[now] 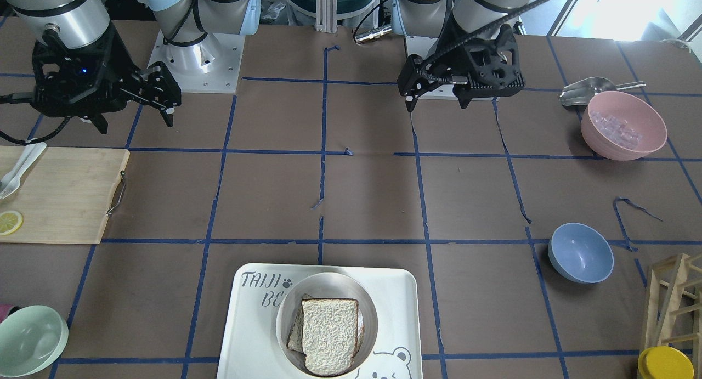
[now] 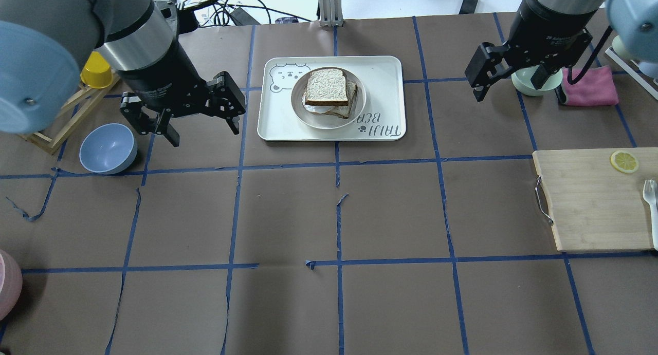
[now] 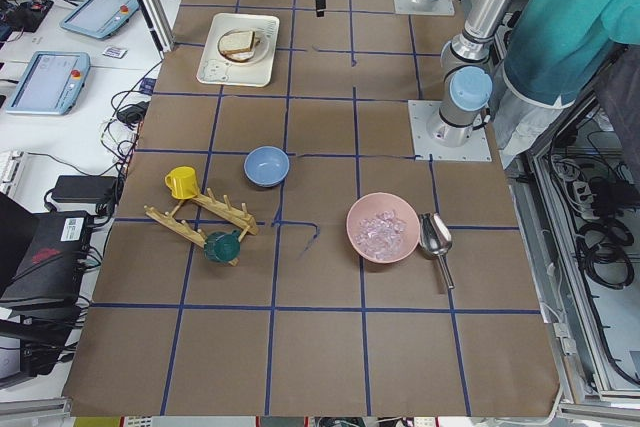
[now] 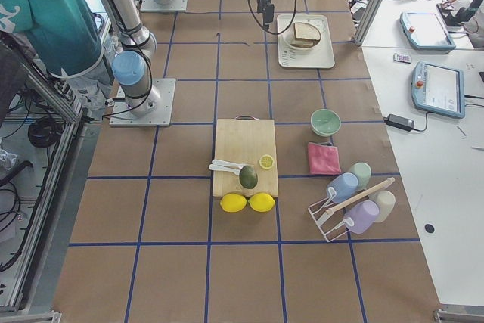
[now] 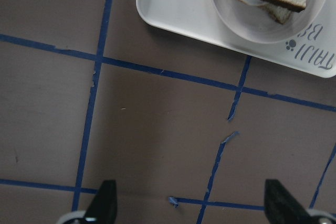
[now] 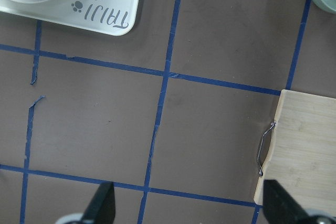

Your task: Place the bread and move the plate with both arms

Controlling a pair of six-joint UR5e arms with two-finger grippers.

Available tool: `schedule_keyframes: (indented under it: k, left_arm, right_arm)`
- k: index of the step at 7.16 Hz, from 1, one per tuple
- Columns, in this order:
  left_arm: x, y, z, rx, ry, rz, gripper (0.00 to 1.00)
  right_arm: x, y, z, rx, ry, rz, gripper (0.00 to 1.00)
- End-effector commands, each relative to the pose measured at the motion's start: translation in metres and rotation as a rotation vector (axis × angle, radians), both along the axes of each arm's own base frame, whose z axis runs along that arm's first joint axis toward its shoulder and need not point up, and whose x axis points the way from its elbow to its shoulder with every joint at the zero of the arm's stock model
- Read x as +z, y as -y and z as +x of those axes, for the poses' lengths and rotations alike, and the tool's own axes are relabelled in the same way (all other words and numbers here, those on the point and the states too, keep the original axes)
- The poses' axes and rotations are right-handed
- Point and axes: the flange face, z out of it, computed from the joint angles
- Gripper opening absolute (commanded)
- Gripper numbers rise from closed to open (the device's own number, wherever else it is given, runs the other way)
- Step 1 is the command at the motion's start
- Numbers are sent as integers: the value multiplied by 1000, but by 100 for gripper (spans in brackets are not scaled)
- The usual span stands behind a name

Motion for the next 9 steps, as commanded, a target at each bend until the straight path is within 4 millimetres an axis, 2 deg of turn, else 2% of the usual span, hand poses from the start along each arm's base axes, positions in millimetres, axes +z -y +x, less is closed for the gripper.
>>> schedule_keyframes:
  k: [1, 2, 3, 4, 5, 6, 7, 9]
  left_arm:
    - [13, -14, 10, -120, 58, -28, 100]
    - [12, -6, 10, -109, 53, -56, 100]
    - [17, 11, 11, -109, 53, -156, 100]
    - [18, 16, 12, -105, 52, -187, 100]
    - [17, 15, 12, -105, 52, -185, 100]
    - [15, 14, 12, -107, 52, -180, 100]
    - [14, 12, 13, -106, 52, -178, 100]
    - [15, 11, 14, -103, 51, -181, 100]
  right_arm:
    - [7, -3, 5, 8, 0, -24, 100]
    - [11, -4, 8, 9, 3, -33, 100]
    - [11, -4, 10, 14, 3, -33, 100]
    - [11, -4, 12, 6, 10, -35, 100]
    - [11, -6, 17, -19, 21, -34, 100]
    - [10, -7, 33, 0, 22, -35, 100]
    - [12, -8, 41, -4, 16, -49, 100]
    - [10, -7, 41, -4, 13, -51, 100]
